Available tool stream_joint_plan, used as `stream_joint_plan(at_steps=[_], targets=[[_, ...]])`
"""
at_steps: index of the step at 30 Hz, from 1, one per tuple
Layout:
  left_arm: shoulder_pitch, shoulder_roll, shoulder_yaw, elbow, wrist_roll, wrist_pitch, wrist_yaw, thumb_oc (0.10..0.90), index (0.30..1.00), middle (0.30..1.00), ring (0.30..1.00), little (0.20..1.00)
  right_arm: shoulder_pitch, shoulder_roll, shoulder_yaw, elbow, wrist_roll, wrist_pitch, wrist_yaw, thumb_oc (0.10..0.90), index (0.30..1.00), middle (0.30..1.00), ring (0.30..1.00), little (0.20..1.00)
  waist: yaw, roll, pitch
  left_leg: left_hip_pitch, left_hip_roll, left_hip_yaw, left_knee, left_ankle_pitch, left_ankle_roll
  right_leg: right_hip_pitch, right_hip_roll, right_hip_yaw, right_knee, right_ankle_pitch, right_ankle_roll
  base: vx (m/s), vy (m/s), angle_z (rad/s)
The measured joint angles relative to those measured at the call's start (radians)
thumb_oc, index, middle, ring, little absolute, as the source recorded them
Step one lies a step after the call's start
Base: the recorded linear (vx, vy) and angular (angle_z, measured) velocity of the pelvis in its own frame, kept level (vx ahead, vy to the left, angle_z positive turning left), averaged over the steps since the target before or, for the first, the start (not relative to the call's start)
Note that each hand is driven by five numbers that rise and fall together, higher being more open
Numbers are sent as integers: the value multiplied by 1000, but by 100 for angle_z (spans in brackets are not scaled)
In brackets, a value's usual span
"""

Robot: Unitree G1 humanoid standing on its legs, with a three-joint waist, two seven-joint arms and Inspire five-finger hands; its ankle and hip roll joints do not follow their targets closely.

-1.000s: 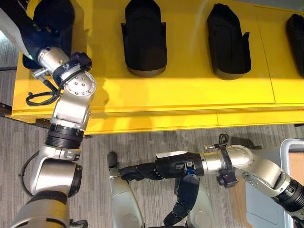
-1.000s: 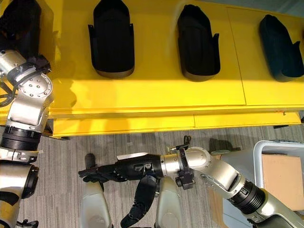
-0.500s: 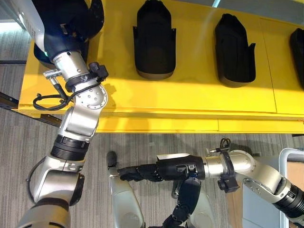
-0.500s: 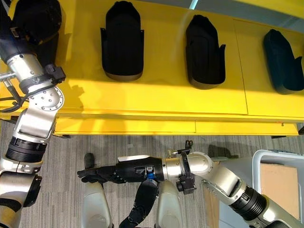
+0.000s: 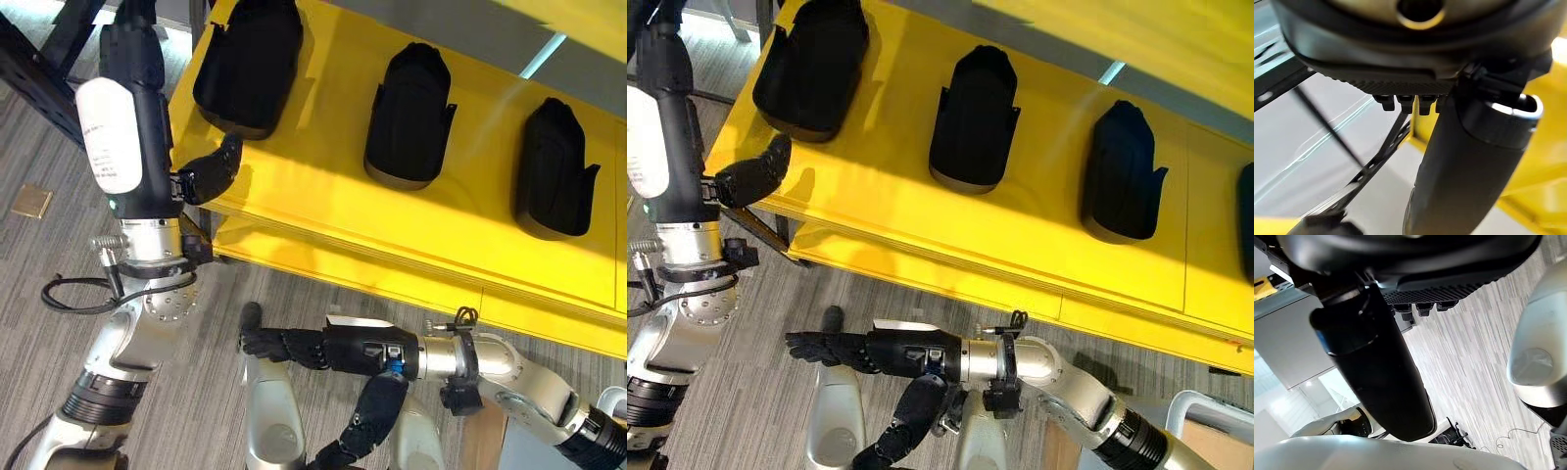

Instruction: Move parts from the plastic box to the shelf.

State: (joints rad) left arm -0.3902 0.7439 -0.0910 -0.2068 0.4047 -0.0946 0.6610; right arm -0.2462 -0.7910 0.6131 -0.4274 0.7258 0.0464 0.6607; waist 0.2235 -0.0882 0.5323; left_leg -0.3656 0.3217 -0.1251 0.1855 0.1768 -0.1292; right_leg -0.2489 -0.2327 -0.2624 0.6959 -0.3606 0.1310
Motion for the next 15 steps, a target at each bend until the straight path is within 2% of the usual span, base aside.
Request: stream_joint_plan(at_steps=[5, 10, 12, 15], targets=[[-5, -1, -2, -37, 5, -52, -41, 900, 1000, 1000, 1000, 1000, 36, -1, -5, 0, -19, -8, -10, 900, 1000, 1000, 1000, 1000, -1, 0, 0, 0, 0, -11, 0, 8, -16, 17, 2, -13, -14, 1, 2, 25, -49, 5], [116, -10, 9, -79, 35, -114, -56, 900, 1000, 1000, 1000, 1000, 77, 3, -13, 0, -19, -33, -24, 900, 1000, 1000, 1000, 1000, 2, 0, 0, 41, -7, -19, -6, -3, -17, 86, -1, -36, -57, 4, 9, 33, -31, 10], [166, -18, 24, -77, -4, -128, -100, 900, 1000, 1000, 1000, 1000, 101, 15, -35, 0, -19, -43, -33, 900, 1000, 1000, 1000, 1000, 2, 0, -1, 73, -12, -16, -21, -3, -17, 123, -4, -41, -80, 9, 16, 21, 46, 6], [270, -35, 59, -73, -180, -144, -278, 900, 1000, 1000, 1000, 1000, 158, 33, -114, 1, -18, -65, -73, 900, 1000, 1000, 1000, 1000, 3, 5, -5, 118, -25, 2, -33, -20, -13, 174, -18, -40, -123, 24, 27, 5, 112, -2]])
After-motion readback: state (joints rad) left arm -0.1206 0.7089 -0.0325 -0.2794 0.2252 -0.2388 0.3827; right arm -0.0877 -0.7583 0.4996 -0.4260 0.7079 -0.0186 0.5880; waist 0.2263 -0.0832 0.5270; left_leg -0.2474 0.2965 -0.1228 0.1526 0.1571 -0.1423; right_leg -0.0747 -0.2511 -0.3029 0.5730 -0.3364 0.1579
